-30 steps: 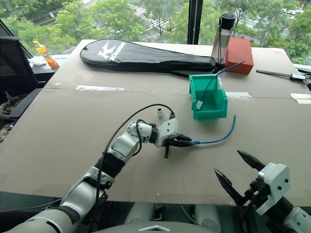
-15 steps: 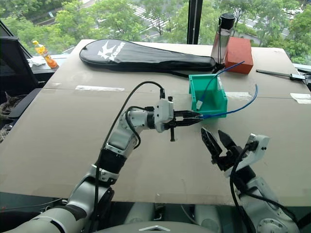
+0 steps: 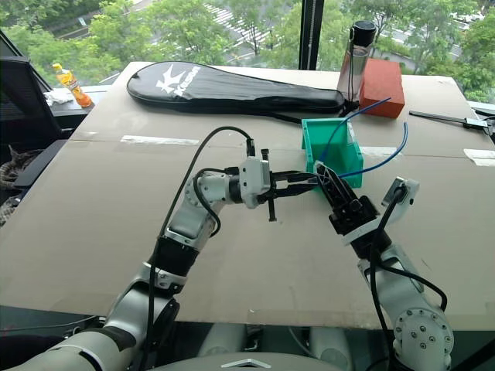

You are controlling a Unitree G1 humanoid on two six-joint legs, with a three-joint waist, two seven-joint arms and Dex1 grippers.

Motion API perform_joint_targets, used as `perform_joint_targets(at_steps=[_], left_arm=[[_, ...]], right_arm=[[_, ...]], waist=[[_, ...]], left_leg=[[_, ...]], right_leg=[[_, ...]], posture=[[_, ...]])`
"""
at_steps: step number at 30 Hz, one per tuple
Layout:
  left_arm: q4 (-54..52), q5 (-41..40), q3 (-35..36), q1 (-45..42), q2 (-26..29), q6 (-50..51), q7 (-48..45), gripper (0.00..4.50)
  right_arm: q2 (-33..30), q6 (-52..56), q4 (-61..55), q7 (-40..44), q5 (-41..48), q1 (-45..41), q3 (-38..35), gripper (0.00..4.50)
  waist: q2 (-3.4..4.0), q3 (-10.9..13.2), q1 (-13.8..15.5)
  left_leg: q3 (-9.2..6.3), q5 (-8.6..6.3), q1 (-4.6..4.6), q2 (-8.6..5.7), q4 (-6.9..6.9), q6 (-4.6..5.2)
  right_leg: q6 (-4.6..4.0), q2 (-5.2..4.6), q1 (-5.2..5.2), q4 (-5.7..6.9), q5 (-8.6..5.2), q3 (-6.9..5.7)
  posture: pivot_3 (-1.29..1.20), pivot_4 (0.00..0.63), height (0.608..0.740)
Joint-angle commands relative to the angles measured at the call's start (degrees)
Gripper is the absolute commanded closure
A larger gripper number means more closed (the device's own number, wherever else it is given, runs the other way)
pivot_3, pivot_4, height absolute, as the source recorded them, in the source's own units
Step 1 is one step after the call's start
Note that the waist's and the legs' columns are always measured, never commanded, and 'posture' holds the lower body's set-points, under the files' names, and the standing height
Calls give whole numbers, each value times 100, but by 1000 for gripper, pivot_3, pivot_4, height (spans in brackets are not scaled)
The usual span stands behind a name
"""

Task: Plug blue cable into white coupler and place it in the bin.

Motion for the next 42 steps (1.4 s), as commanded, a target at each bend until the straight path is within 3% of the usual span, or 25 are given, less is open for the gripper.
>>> perform_joint_targets(at_steps=[1, 7, 10, 15, 24, 31, 33, 34, 38, 42], left_arm=[[-259, -114, 50, 8, -45, -140, 66, 4500], [-256, -129, 48, 23, -60, -159, 71, 4500], [-251, -134, 49, 26, -64, -170, 69, 4500], [-213, -162, 57, 12, -69, -202, 58, 4500], [-335, -510, 129, 75, 17, 173, -109, 4500], [-1002, -854, 465, 494, 502, 1243, 126, 1361], [-1336, -1030, 724, 797, 692, 1716, 381, 290], [-1472, -1061, 800, 920, 767, 1863, 482, 56], [-1893, -1245, 1504, 1591, 864, 2638, 1510, 56], [-1858, -1004, 1784, 1918, 828, 2666, 2137, 56]], right_arm=[[3, -122, -131, -31, 75, -44, 136, 1370], [-4, -204, -112, -53, 63, -65, 214, 1370], [-28, -251, -95, -64, 101, -68, 199, 2216], [-108, -293, -77, -39, 172, -78, 207, 4485], [-241, -319, -64, 21, 207, -69, 204, 4485], [-516, -253, -29, 172, 219, -38, 203, 4500], [-608, -236, -3, 270, 213, 3, 191, 4500], [-650, -233, 2, 313, 212, 28, 183, 4500], [-773, -266, 58, 484, 187, 96, 131, 4500], [-827, -290, 119, 592, 163, 131, 97, 4500]], waist=[[0, 0, -1], [0, 0, 2], [0, 0, 2], [0, 0, 1], [0, 0, 0], [1, 0, -20], [1, 0, -36], [2, 0, -38], [1, 0, -22], [1, 0, 10]], left_leg=[[0, 0, 1, 0, 0, 0], [2, 0, 0, 0, 0, 0], [1, 0, 0, 0, 0, 0], [2, 0, 1, 0, 0, 0], [2, 0, 0, 1, 0, 0], [1, 0, 2, 5, 0, 0], [2, 0, 3, 6, -1, 0], [2, 0, 3, 8, -2, 0], [1, 0, 3, 8, -2, 0], [0, 0, 4, 8, -2, 0]], right_leg=[[0, 0, 0, 1, 0, -1], [0, 0, 0, 0, 0, 1], [0, 0, 0, 0, 0, 0], [0, 0, 0, 1, 0, 1], [0, 0, 0, 0, 0, 1], [0, 2, 0, 2, 0, 1], [-1, 2, -1, 1, -1, 2], [-1, 1, -1, 2, 0, 3], [0, -3, 0, 2, -1, 3], [0, -6, 0, 2, -1, 2]], posture=[[0, 150, 740], [0, 150, 740], [0, 150, 740], [0, 150, 740], [0, 150, 740], [0, 150, 740], [0, 150, 740], [0, 150, 740], [0, 150, 740], [0, 150, 740]])
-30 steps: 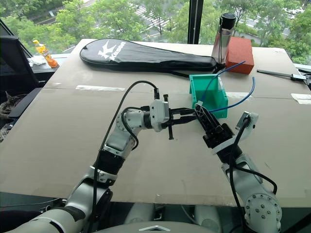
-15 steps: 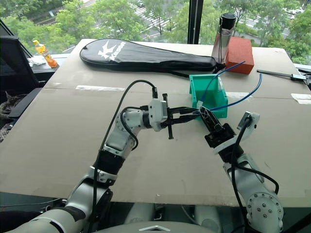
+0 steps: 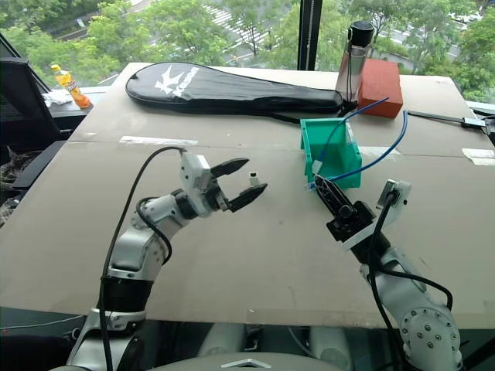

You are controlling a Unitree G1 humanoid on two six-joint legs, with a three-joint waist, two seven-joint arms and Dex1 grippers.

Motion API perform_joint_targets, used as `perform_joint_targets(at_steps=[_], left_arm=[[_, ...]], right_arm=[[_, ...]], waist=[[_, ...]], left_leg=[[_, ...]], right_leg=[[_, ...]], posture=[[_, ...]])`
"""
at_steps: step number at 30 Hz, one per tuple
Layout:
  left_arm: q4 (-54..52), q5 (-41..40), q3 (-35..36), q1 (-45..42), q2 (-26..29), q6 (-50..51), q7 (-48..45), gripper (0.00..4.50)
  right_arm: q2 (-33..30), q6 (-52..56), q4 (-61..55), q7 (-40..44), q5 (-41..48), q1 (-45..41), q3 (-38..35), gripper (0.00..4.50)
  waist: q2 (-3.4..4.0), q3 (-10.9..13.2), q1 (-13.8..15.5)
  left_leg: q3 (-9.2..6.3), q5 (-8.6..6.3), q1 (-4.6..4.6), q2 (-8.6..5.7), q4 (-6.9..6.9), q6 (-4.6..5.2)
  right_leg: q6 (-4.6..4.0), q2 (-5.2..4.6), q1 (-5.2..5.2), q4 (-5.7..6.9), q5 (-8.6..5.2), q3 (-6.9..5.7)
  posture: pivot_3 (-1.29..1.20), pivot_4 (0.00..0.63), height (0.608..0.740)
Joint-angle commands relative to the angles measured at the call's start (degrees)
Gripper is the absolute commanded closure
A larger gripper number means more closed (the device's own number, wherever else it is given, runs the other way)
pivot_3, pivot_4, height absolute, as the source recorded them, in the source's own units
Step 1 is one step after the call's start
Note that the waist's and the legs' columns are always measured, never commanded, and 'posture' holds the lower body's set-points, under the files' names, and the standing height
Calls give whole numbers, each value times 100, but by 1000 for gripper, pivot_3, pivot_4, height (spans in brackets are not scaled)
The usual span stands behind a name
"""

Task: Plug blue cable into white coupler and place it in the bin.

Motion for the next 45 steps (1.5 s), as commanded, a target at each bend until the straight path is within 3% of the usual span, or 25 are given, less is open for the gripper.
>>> perform_joint_targets(at_steps=[1, 6, 11, 22, 34, 37, 43, 44, 45], left_arm=[[-92, 97, 152, 59, -49, -8, 396, 56], [679, 191, 8, -233, 128, -249, -81, 56], [2290, 472, -245, -1085, 409, -997, -1120, 56], [5365, 1197, -496, -2716, 207, -2687, -2049, 56], [6599, 1508, -425, -3241, 59, -3606, -2192, 56], [6733, 1527, -389, -3326, -9, -3714, -2169, 790], [6935, 1614, -352, -3402, -73, -3850, -2142, 3704], [6944, 1621, -337, -3403, -80, -3858, -2153, 4064], [6944, 1619, -321, -3399, -85, -3863, -2175, 4152]], right_arm=[[-27, -80, -39, 155, 27, -28, -111, 4500], [-64, -23, 44, 215, 15, -99, -75, 4500], [-72, -38, 42, 222, 0, -87, -70, 4500], [-20, -141, -205, 120, -58, 132, -64, 4500], [-32, -213, -398, 35, -76, 352, -87, 4500], [-67, -236, -418, 17, -74, 395, -112, 4500], [-115, -250, -432, -1, -60, 411, -128, 4500], [-125, -252, -439, -8, -57, 411, -133, 4500], [-135, -254, -446, -16, -55, 411, -136, 4500]], waist=[[0, 0, 23], [-1, 0, 9], [-1, 0, 10], [-3, 1, -2], [-5, 1, 4], [-6, 1, 3], [-5, 1, -6], [-6, 1, -3], [-6, 1, -3]], left_leg=[[0, 0, 0, -1, 0, 0], [5, 0, 0, -4, 1, 0], [1, 0, 1, -3, 1, 0], [5, -1, -8, -5, 0, 2], [6, -2, -10, -3, 0, 3], [5, -2, -10, -3, 0, 4], [5, -2, -9, -3, 0, 4], [4, -2, -9, -3, 0, 4], [4, -2, -9, -3, 0, 4]], right_leg=[[-1, 0, 0, 0, 0, -2], [-21, -1, 0, 1, -11, -2], [-23, 9, -1, 5, -12, -10], [0, 7, -1, -8, 1, -9], [1, 5, -1, -8, 1, -9], [1, 5, -1, -8, 1, -10], [1, 6, -2, -6, 2, -10], [1, 6, -2, -6, 1, -11], [1, 6, -2, -6, 2, -11]], posture=[[0, 150, 740], [0, 150, 740], [0, 150, 740], [0, 150, 740], [0, 150, 740], [0, 150, 740], [0, 150, 740], [0, 150, 740], [0, 150, 740]])
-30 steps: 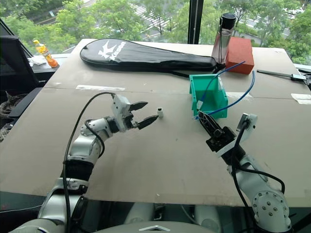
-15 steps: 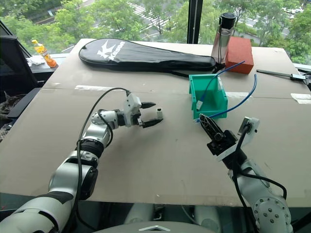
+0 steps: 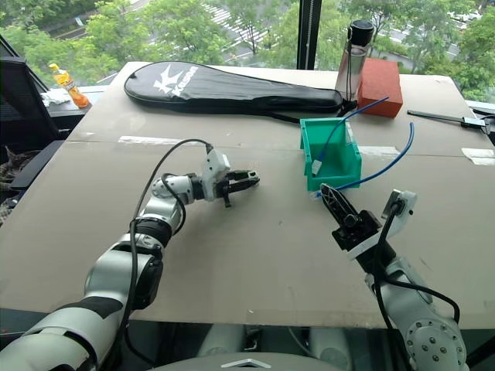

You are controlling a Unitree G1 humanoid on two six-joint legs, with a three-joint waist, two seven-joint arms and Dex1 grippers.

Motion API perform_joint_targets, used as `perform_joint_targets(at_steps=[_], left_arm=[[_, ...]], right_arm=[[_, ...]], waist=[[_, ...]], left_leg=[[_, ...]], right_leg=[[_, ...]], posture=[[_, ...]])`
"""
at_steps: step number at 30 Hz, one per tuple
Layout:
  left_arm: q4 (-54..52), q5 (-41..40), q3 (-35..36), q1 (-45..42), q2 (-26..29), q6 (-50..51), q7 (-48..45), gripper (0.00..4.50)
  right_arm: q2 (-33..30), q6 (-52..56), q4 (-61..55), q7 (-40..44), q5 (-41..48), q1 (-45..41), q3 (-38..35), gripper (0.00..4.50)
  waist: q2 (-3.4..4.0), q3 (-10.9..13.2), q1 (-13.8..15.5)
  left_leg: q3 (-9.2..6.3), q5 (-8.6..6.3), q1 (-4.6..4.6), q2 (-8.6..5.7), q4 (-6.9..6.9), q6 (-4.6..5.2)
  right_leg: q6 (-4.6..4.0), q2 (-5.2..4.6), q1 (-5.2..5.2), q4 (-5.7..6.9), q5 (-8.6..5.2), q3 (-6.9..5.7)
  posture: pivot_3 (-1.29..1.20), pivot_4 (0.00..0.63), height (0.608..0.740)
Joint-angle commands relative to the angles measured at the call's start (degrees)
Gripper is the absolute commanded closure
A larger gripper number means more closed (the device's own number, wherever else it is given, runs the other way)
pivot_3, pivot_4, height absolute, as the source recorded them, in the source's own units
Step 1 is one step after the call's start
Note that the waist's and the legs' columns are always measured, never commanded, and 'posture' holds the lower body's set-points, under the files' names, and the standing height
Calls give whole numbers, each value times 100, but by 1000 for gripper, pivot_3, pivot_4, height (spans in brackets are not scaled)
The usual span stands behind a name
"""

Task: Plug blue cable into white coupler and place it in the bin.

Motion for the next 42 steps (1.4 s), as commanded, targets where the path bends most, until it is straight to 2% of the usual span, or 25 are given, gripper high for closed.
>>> perform_joint_targets(at_steps=[1, 6, 11, 14, 23, 29, 37, 42], left_arm=[[-22, 0, 97, -107, -8, -137, -81, 4151], [-924, -489, 115, 191, -132, 511, -1012, 4151], [-2867, -867, -343, 935, -265, 1774, -1698, 4151], [-3380, -792, -698, 1146, -438, 1852, -1862, 4151], [-2697, -251, -1378, 788, -1016, 1035, -1933, 4151], [-1914, 110, -1581, 550, -1267, 412, -1823, 4151], [-1571, 209, -1571, 441, -1291, 197, -1875, 4151], [-1574, 206, -1565, 432, -1304, 210, -1876, 4151]], right_arm=[[-43, -104, -297, -3, 56, -6, -132, 4500], [-240, -95, -338, 93, -123, -38, -222, 4500], [-1095, 192, -372, 684, -714, -227, -223, 4500], [-1742, 436, -339, 1209, -1090, -390, -145, 4500], [-2651, 816, 34, 2401, -1232, -1015, -240, 4500], [-2969, 684, 924, 3538, -2470, -1558, 376, 4500], [-2964, 412, 1665, 4555, -3440, -1943, 738, 4500], [-2804, 387, 1813, 4784, -3699, -2015, 791, 4500]], waist=[[0, 0, 0], [0, 0, 8], [0, 0, -4], [1, -1, 9], [-3, 0, 16], [-5, 0, 15], [-5, 0, 14], [-5, 0, 15]], left_leg=[[0, 0, 0, 0, 0, 0], [1, 0, -1, 0, 0, 0], [5, -1, -1, 0, 1, 2], [4, -1, 2, 0, 1, 2], [0, -1, 2, -8, 8, 3], [-2, -2, -2, -10, 8, 4], [-3, -3, -3, -7, 8, 5], [-3, -3, -3, -6, 8, 5]], right_leg=[[0, 0, 0, 0, 0, 0], [0, -1, 0, -1, 0, 1], [-1, -2, 0, -2, 0, 7], [-2, -1, 0, 0, -1, 8], [-19, 1, 2, 1, -10, 8], [-17, 3, 1, 0, -10, 5], [-2, 3, 0, -2, -1, 3], [-1, 2, 0, -2, 0, 2]], posture=[[0, 150, 740], [0, 150, 740], [0, 150, 740], [0, 150, 740], [0, 150, 740], [0, 150, 740], [0, 150, 740], [0, 150, 740]])
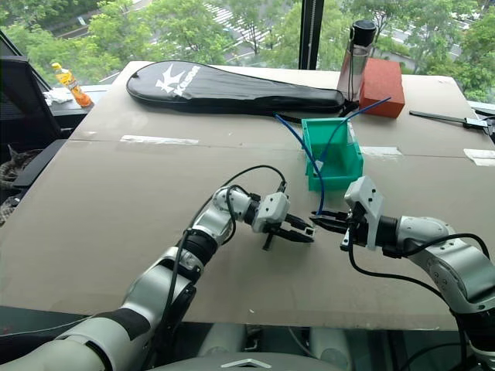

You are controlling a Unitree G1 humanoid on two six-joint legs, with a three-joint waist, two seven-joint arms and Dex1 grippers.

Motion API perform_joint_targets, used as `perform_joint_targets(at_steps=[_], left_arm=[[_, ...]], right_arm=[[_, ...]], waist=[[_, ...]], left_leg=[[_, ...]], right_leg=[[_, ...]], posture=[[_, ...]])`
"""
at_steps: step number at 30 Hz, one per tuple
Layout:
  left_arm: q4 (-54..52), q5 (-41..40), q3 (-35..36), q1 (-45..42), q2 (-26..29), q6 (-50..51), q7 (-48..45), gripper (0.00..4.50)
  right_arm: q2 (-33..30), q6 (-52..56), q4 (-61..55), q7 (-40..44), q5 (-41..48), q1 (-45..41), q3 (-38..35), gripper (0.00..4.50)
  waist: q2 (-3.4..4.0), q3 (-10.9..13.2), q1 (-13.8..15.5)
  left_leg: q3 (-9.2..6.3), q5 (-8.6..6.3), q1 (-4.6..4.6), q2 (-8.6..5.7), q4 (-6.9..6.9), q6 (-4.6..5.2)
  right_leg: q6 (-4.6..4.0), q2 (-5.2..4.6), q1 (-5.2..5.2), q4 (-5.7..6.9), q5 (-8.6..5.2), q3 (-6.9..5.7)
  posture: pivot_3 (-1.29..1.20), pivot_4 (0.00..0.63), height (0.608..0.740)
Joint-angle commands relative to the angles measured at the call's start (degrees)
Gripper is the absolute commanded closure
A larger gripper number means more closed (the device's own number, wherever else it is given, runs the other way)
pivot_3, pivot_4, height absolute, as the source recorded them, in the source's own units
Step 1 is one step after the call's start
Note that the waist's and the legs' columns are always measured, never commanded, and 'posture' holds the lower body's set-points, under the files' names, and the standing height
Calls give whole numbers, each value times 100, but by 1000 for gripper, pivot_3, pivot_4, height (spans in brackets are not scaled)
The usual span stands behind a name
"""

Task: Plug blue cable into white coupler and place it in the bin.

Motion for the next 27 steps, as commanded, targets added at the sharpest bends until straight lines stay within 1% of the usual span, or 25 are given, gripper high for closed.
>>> perform_joint_targets(at_steps=[1, 9, 18, 27], left_arm=[[-21, 27, 15, -62, -37, -61, 19, 4151], [-94, 37, 3, -8, -13, 4, 39, 4151], [-132, 38, -10, 37, -3, 16, 32, 4151], [-210, 18, -16, 93, 19, 26, -1, 4151]], right_arm=[[77, -140, -35, 208, -215, -75, 32, 4500], [419, -72, -122, 261, -485, -24, 134, 4500], [366, -237, -55, 437, -985, 128, 307, 4500], [370, -375, 110, 579, -1172, 41, 240, 4500]], waist=[[0, 0, 0], [0, 0, 0], [1, -1, -1], [1, -1, 0]], left_leg=[[0, 0, 0, 0, 0, 0], [-1, 0, 0, 1, 0, 0], [-1, 0, 2, 0, 1, 0], [-1, 0, 3, 0, 2, 0]], right_leg=[[0, 0, 0, 0, 0, 0], [0, 0, 0, 1, 0, -1], [0, 0, 0, 1, 0, -2], [0, 0, 1, 3, 0, -1]], posture=[[0, 150, 740], [0, 150, 740], [0, 150, 740], [0, 150, 740]])
